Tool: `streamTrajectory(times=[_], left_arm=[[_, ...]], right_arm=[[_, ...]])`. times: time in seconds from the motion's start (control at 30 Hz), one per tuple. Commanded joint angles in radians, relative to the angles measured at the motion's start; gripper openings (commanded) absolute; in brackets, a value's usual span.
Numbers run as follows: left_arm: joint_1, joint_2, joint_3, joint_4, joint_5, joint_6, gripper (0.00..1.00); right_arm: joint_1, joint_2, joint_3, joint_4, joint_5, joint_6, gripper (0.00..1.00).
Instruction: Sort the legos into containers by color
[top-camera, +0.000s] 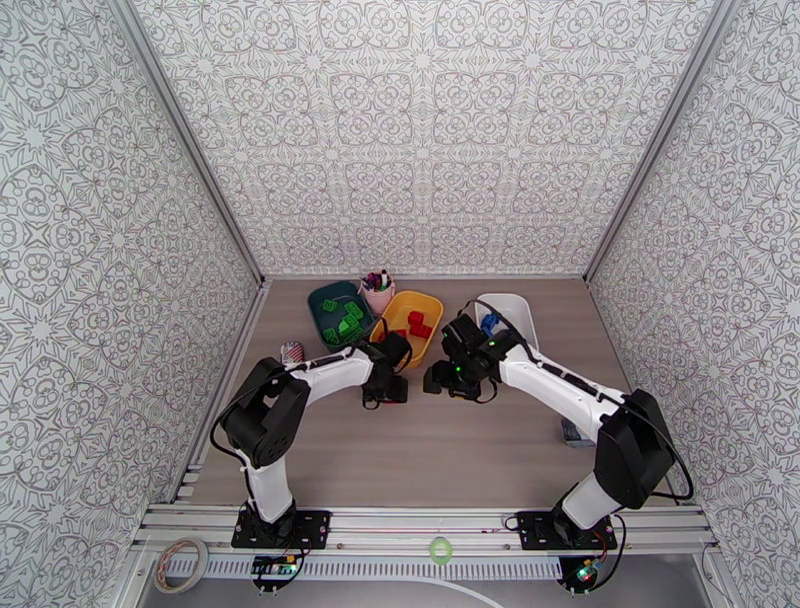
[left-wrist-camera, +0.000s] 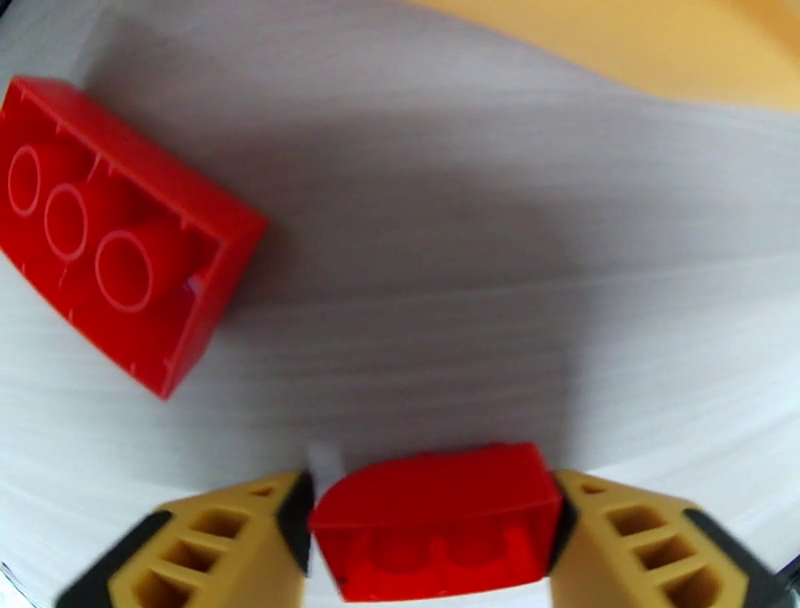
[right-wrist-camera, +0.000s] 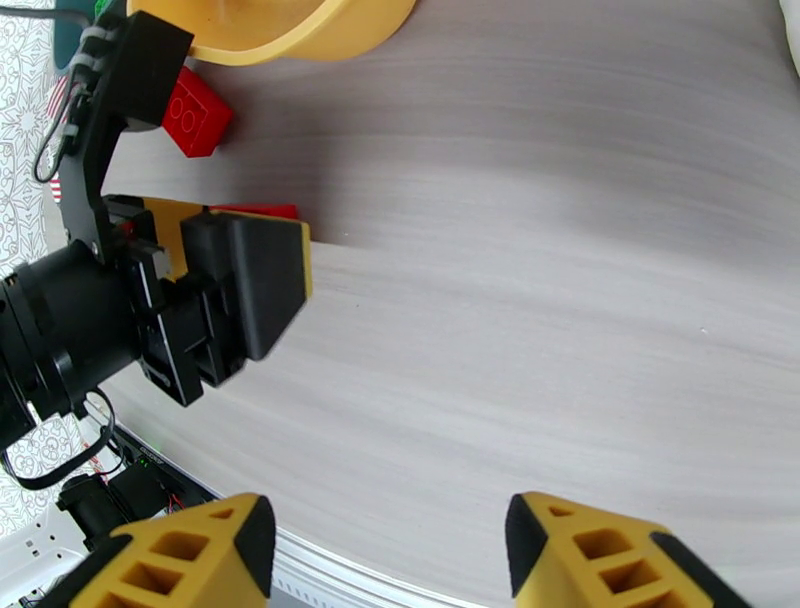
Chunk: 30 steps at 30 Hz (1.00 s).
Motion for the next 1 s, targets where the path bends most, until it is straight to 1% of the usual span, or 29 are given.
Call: streamTrajectory(times=[0.0, 0.13, 0.33, 0.5, 0.63, 0.77, 0.97], left_arm=[[-0.015, 0.003, 0.033, -0.028, -0.016, 0.011, 0.52], [-0.028, -0.032, 0.025, -0.037, -0.017, 0.002, 0.41], [-0.045, -0.127, -0.005, -0.047, -0.004, -0.021, 0.34], [-0.044, -0.202, -0.005, -0.064, 0.007, -0.034, 0.32], [-0.027, -0.231, 0.029, -0.080, 0.022, -0.028, 0.32], [0.011, -0.249, 0.071, -0.088, 0.045, -0.023, 0.31], [0.094, -0.242, 0.160, -0.092, 0.096, -0.012, 0.31]], right_arm=[[0.005, -0.032, -0.015, -0.004, 0.017, 0.003, 0.65], [0.006, -0.027, -0.011, -0.009, 0.018, -0.001, 0.65], [0.005, -0.006, 0.020, -0.017, 0.021, -0.016, 0.64], [0.002, 0.028, 0.086, -0.041, 0.033, -0.041, 0.63], [-0.007, 0.065, 0.152, -0.055, 0.031, -0.057, 0.63], [-0.024, 0.108, 0.235, -0.081, 0.031, -0.078, 0.62], [-0.067, 0.159, 0.363, -0.132, 0.041, -0.108, 0.62]])
